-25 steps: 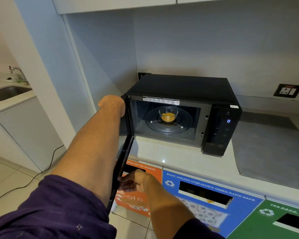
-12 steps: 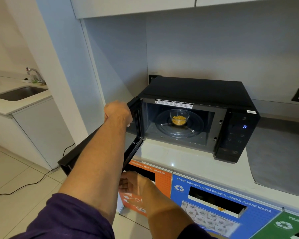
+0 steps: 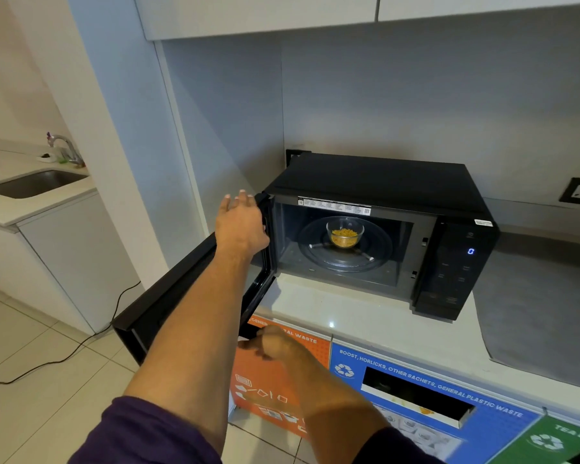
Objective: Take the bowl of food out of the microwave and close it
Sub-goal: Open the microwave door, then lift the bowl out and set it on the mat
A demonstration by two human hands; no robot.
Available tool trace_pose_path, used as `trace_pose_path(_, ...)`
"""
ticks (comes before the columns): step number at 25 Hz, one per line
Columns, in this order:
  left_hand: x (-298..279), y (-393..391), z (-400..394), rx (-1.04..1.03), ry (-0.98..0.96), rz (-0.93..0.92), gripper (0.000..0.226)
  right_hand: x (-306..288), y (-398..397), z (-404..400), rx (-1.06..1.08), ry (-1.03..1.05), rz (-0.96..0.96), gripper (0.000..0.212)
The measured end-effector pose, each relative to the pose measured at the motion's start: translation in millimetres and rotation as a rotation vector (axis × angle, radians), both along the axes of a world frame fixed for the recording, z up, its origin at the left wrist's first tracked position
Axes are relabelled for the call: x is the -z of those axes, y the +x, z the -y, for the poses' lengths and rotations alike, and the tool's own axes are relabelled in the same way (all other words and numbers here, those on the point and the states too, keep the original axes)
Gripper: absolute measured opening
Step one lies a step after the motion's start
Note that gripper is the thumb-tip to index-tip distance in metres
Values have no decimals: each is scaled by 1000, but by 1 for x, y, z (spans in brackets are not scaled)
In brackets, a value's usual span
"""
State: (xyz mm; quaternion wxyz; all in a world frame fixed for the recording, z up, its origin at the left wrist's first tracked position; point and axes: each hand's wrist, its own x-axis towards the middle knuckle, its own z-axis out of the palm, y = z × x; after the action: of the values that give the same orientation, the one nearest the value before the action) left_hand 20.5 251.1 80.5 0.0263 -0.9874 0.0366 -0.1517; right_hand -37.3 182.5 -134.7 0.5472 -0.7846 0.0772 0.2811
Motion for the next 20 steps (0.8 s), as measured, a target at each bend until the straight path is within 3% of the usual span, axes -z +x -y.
trace_pose_path(2,13,2,10,175,-90,109,54,-5,9,35,123,-49,119,26)
trace_pose_path(4,30,6,24,247,-201,77,45,-12,19,71,340,-11,179,37)
trace_pose_path(9,67,31,65,226,-583,-103,59,-41,46,151,692,89,341,33)
trace_pose_path(14,93,84,108,125,-922,-398,80,-58,87,209,836,-4,426,53)
trace_pose_path(20,124,144,146,149,-1064,-479,73,-56,153,244,916,20,497,53)
